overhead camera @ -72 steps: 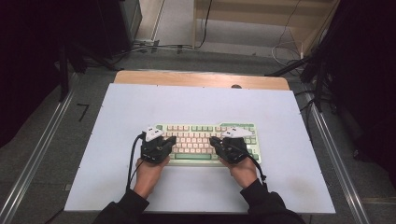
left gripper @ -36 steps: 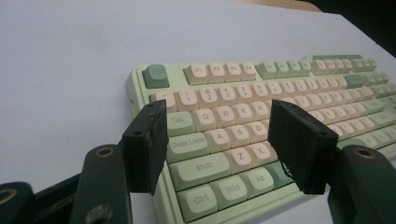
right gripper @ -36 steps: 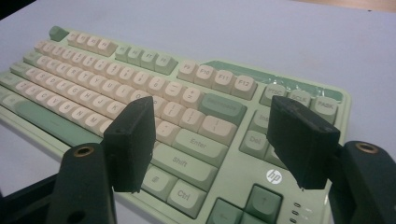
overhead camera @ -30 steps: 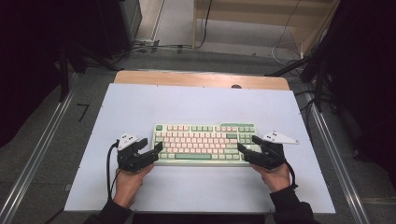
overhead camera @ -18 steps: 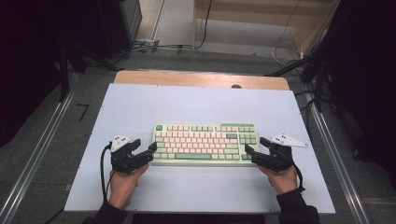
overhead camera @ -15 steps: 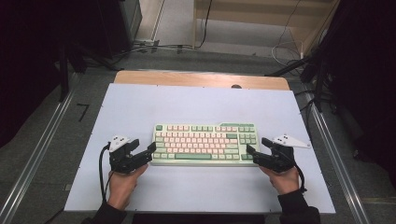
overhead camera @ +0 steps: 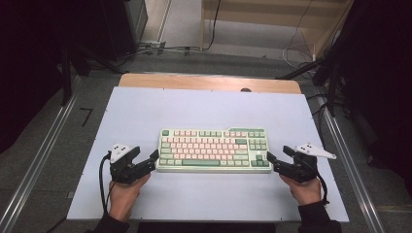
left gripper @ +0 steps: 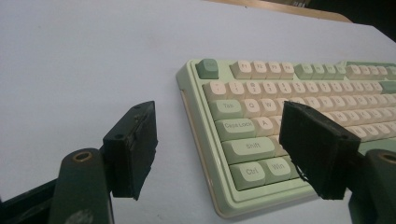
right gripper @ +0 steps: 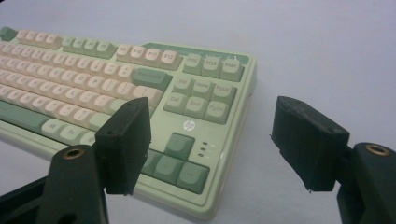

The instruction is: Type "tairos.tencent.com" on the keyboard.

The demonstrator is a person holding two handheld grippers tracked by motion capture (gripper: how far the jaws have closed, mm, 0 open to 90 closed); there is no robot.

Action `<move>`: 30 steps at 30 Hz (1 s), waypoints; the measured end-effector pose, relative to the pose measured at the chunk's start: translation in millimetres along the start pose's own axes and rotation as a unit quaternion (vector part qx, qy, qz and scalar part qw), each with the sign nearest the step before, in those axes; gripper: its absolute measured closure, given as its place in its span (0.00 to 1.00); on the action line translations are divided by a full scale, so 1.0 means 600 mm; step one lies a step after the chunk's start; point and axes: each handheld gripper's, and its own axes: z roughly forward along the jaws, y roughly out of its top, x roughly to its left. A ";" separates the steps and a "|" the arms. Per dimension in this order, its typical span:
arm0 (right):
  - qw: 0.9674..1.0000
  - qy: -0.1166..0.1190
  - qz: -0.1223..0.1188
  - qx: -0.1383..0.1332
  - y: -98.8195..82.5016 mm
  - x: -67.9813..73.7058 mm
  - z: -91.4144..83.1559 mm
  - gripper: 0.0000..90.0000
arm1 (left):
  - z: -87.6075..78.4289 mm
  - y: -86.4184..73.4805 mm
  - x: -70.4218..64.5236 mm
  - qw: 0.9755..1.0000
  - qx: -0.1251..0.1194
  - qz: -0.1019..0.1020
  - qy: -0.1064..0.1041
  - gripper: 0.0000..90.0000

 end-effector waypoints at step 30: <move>0.999 -0.033 0.021 0.006 -0.033 -0.047 -0.041 0.29 | -0.021 -0.015 0.012 0.999 -0.004 0.036 0.039 0.32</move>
